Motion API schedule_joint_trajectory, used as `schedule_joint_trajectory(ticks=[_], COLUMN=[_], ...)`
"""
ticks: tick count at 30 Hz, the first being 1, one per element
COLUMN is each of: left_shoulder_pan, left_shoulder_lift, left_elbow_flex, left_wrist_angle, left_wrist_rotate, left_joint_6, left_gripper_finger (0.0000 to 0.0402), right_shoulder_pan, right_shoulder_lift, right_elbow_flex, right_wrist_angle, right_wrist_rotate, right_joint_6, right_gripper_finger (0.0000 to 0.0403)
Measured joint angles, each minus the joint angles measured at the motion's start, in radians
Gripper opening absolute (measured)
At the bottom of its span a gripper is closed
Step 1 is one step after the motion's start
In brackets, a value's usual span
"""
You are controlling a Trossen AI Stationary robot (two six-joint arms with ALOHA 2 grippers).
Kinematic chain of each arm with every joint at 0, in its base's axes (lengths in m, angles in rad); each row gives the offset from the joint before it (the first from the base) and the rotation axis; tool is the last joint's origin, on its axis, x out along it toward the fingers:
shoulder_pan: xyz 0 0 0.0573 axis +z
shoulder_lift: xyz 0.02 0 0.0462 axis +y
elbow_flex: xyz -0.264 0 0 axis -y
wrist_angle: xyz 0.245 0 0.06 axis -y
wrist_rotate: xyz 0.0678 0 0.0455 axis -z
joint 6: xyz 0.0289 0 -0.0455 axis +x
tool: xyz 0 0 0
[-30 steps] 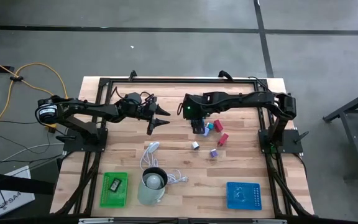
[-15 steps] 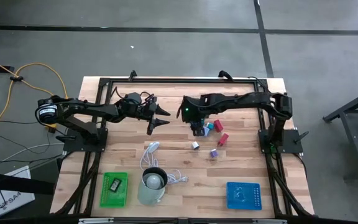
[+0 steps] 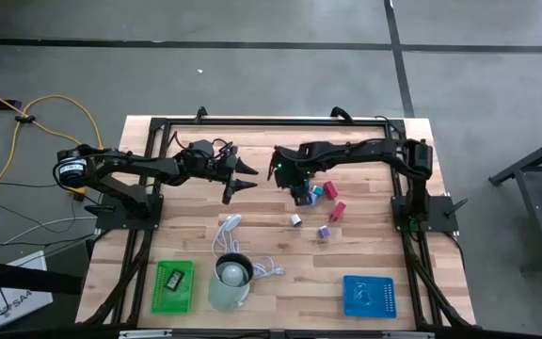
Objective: Pick & Place Office items
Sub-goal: Put the bottom blue digital timer into the green basket
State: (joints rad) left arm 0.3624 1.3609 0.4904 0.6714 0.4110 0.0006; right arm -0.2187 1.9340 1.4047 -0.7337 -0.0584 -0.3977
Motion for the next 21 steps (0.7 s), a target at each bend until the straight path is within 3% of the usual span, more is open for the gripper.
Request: schedule_joint_trajectory(ticks=[21], left_shoulder_pan=[0.000], left_shoulder_lift=[0.000], left_elbow_flex=[0.000], left_wrist_angle=[0.008], left_wrist_rotate=[0.000], left_joint_6=[0.000], left_gripper_finger=[0.0189], right_shoulder_pan=[-0.007], right_shoulder_lift=[0.069], right_elbow_flex=[0.000], right_wrist_angle=[0.005], right_wrist_rotate=[-0.001], right_joint_6=[0.000], right_gripper_finger=[0.0244])
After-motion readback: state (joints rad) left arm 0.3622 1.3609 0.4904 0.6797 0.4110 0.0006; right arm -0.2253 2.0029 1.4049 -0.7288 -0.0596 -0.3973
